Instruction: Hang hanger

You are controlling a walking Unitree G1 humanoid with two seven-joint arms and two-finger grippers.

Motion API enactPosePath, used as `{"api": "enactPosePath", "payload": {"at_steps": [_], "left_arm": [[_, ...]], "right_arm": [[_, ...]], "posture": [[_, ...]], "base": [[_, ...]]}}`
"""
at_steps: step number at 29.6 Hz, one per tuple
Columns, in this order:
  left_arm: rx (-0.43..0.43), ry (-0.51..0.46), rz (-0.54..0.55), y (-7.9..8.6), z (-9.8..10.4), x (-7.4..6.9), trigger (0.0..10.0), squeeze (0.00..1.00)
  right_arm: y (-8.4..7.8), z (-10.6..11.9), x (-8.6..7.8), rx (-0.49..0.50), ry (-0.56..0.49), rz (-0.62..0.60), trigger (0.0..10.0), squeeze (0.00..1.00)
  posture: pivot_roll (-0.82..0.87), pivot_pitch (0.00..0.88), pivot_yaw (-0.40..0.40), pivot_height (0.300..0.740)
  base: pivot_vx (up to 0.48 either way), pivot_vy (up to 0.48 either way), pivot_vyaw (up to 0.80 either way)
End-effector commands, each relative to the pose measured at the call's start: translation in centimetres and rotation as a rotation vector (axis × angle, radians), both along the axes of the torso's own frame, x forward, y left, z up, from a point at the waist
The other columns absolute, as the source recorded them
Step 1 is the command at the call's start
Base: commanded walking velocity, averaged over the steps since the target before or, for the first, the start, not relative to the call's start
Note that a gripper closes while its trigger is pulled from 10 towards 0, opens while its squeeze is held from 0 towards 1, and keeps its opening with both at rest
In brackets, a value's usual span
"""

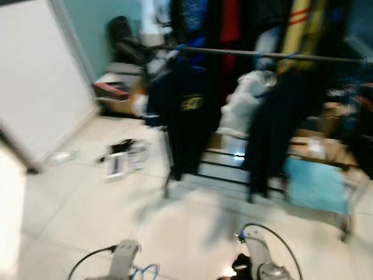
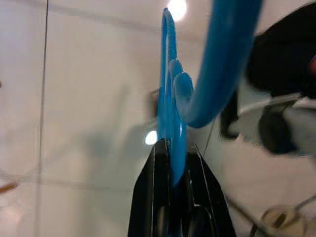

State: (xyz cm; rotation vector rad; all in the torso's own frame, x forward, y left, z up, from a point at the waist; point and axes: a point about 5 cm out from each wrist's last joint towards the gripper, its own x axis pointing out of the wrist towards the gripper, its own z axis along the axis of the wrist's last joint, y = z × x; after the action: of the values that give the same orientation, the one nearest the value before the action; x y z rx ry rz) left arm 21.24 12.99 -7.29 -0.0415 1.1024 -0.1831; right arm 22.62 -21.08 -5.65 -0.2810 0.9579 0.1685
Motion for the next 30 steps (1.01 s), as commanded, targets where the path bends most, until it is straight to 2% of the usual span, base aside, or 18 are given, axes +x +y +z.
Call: {"api": "enactPosePath", "payload": {"at_steps": [1, 5, 9, 15, 19, 21, 22, 24, 26, 30], "left_arm": [[0.005, 0.009, 0.012, 0.2, -0.1, -0.2, 10.0, 0.00], [0.005, 0.000, 0.042, 0.2, 0.3, 0.6, 10.0, 0.00], [0.008, 0.017, 0.037, 1.2, -0.4, -0.6, 10.0, 0.00], [0.012, 0.022, 0.035, 1.7, -0.4, -0.7, 10.0, 0.00], [0.019, 0.021, 0.026, 1.9, -0.3, -0.6, 10.0, 0.00], [0.019, 0.021, 0.026, 1.9, -0.3, -0.6, 10.0, 0.00], [0.019, 0.010, 0.011, 1.7, -0.2, -0.3, 10.0, 0.00], [0.019, 0.010, 0.011, 1.7, -0.2, -0.3, 10.0, 0.00], [0.020, -0.034, -0.036, 1.1, 0.4, 0.7, 10.0, 0.00], [0.052, -0.038, -0.099, 1.2, 0.4, 0.7, 10.0, 0.00]], "right_arm": [[1.1, 0.0, 0.4, -0.004, -0.010, 0.050, 10.0, 0.00], [1.8, 0.1, 0.7, -0.019, -0.017, 0.090, 10.0, 0.00], [2.7, 0.1, 0.9, -0.022, -0.026, 0.119, 10.0, 0.00], [1.9, 0.2, 0.9, -0.039, -0.020, 0.147, 10.0, 0.00], [1.8, 0.3, 1.0, -0.047, -0.021, 0.163, 10.0, 0.00], [1.8, 0.3, 1.0, -0.047, -0.021, 0.163, 10.0, 0.00], [1.7, 0.4, 1.1, -0.055, -0.019, 0.179, 10.0, 0.00], [1.7, 0.4, 1.1, -0.055, -0.019, 0.179, 10.0, 0.00], [1.5, 0.5, 1.2, -0.075, -0.010, 0.215, 10.0, 0.00], [1.2, 0.6, 1.3, -0.071, -0.013, 0.212, 10.0, 0.00]], "posture": [[-0.03, 0.000, -0.009, 0.740], [-0.04, 0.000, -0.017, 0.740], [-0.04, 0.000, -0.021, 0.740], [-0.05, 0.000, -0.033, 0.740], [-0.07, 0.000, -0.081, 0.740], [-0.07, 0.000, -0.081, 0.740], [-0.07, 0.000, -0.124, 0.740], [-0.07, 0.000, -0.124, 0.740], [-0.06, 0.000, -0.155, 0.740], [-0.06, 0.000, -0.122, 0.740]], "base": [[0.000, 0.000, 0.80], [0.000, 0.000, 0.80], [0.000, 0.000, 0.80], [0.000, 0.000, 0.80], [0.000, 0.000, 0.80], [0.000, 0.000, 0.80], [0.000, 0.000, 0.80], [0.000, 0.000, 0.80], [0.000, 0.000, 0.80], [0.000, 0.000, 0.80]]}}
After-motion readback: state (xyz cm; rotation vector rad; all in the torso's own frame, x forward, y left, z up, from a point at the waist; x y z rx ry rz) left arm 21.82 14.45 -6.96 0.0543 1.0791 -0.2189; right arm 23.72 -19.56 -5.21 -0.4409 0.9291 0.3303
